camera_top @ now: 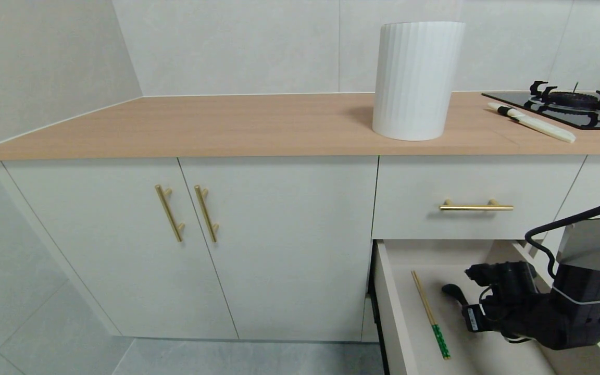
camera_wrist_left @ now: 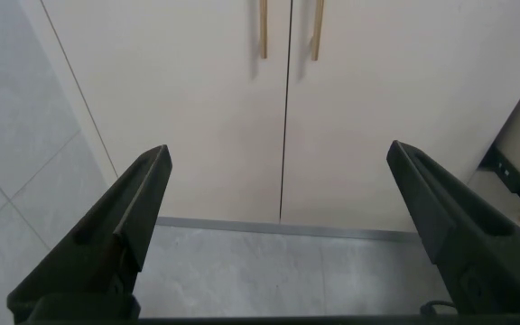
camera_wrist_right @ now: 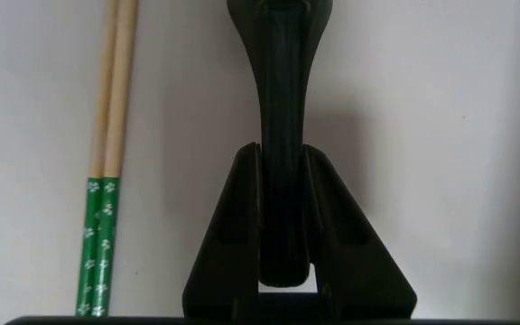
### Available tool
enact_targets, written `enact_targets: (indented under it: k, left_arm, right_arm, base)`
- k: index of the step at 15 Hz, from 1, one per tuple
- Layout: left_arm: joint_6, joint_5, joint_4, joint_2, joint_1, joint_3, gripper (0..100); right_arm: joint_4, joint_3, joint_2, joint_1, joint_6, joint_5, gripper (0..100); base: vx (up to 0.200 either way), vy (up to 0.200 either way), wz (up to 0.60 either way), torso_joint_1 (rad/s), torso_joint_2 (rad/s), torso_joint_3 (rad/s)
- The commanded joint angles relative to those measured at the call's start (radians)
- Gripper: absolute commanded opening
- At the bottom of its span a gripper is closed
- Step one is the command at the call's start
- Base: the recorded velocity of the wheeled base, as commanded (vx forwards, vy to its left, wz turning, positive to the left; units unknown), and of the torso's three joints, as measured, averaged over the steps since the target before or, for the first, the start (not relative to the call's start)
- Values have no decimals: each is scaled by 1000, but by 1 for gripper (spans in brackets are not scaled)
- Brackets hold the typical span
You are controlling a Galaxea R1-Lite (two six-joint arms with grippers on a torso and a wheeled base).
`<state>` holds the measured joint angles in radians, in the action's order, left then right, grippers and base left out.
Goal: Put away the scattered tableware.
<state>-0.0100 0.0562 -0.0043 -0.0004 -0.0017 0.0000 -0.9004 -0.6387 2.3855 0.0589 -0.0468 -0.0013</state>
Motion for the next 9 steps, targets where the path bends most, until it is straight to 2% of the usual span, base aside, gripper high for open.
enact_targets:
  k: [1,6,9]
  left_arm:
    - [-1,1,0,0,0,0,100]
    - [-1,1,0,0,0,0,100]
    - [-1,1,0,0,0,0,100]
  right_arm:
    - [0,-1,-2,-2,-1,0,100]
    - [0,19,-39,-2,12,1,100]
    - [2,102,-197,1,21,9,100]
  base:
    - [0,0,0,0,0,0]
    - [0,0,0,0,0,0]
    - [0,0,0,0,0,0]
